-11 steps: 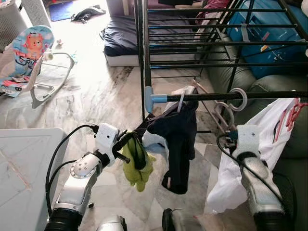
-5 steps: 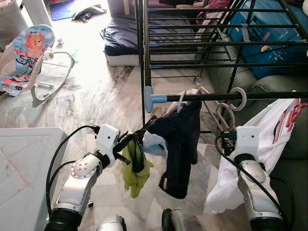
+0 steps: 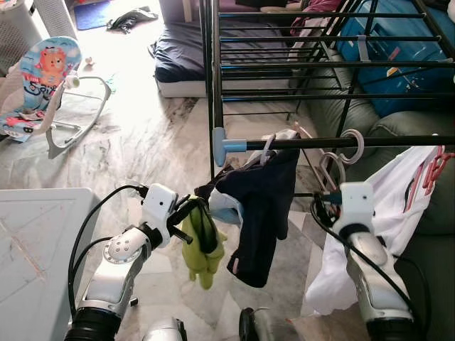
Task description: Hang hanger
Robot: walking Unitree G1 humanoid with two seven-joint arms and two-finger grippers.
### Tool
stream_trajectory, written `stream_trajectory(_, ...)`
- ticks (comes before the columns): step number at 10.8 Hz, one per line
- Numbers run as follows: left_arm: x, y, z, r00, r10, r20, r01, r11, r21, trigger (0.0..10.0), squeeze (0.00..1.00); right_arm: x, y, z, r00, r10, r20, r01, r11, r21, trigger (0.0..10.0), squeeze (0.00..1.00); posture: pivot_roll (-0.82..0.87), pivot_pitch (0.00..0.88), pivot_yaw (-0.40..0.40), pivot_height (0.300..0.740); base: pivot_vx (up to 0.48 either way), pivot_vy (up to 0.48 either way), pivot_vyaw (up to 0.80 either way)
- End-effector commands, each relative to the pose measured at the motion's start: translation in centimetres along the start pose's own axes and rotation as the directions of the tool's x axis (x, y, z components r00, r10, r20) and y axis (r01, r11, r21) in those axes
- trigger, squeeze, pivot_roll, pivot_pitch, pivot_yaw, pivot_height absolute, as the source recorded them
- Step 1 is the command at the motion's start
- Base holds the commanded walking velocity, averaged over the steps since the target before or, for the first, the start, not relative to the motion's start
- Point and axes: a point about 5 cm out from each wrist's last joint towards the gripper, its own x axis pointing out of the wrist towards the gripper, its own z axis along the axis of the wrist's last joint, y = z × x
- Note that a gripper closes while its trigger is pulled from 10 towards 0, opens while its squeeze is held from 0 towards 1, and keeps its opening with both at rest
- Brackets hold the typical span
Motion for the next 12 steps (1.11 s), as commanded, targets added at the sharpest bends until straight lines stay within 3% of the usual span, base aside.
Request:
stream_trajectory(1,0.0,0.0,0.4,1.0,-0.011,0.007,0.011,1.0,0.019,10.0,0.0,0.0,0.3,0.3,1.0,0.02,0.001,-0.02,1.0,-0.001,10.0,0.55,-0.08,0.102,0.006,0.74,0.0,0.0,0.0)
stream_trajectory(2,0.0,-0.1,0.4,1.0,-0.013,0.005,0.013,1.0,0.02,10.0,0.0,0.1,0.3,0.6,1.0,0.025,0.003,-0.025,1.0,-0.004,10.0,0.0,-0.08,0.102,0.006,0.74,0.0,0.0,0.0)
stream_trajectory(5,-0.1,-0.2,0.3,1.0,-0.018,-0.001,0.018,1.0,0.021,10.0,0.0,0.9,0.3,1.5,0.999,0.04,-0.006,-0.04,0.999,0.013,10.0,0.0,-0.07,0.103,0.003,0.74,0.0,0.0,0.0)
stream_trajectory(6,0.0,-0.2,0.3,1.0,-0.02,-0.003,0.02,1.0,0.024,10.0,0.0,1.2,0.1,1.6,0.999,0.029,-0.024,-0.028,0.999,0.042,0.0,0.0,-0.07,0.103,0.003,0.74,0.0,0.0,0.0)
stream_trajectory(12,-0.2,-0.4,0.0,0.999,-0.032,-0.023,0.033,0.999,0.031,10.0,0.0,1.2,0.4,0.8,0.995,0.043,-0.092,-0.034,0.995,0.089,0.0,0.0,-0.07,0.111,0.005,0.74,0.0,0.0,0.0)
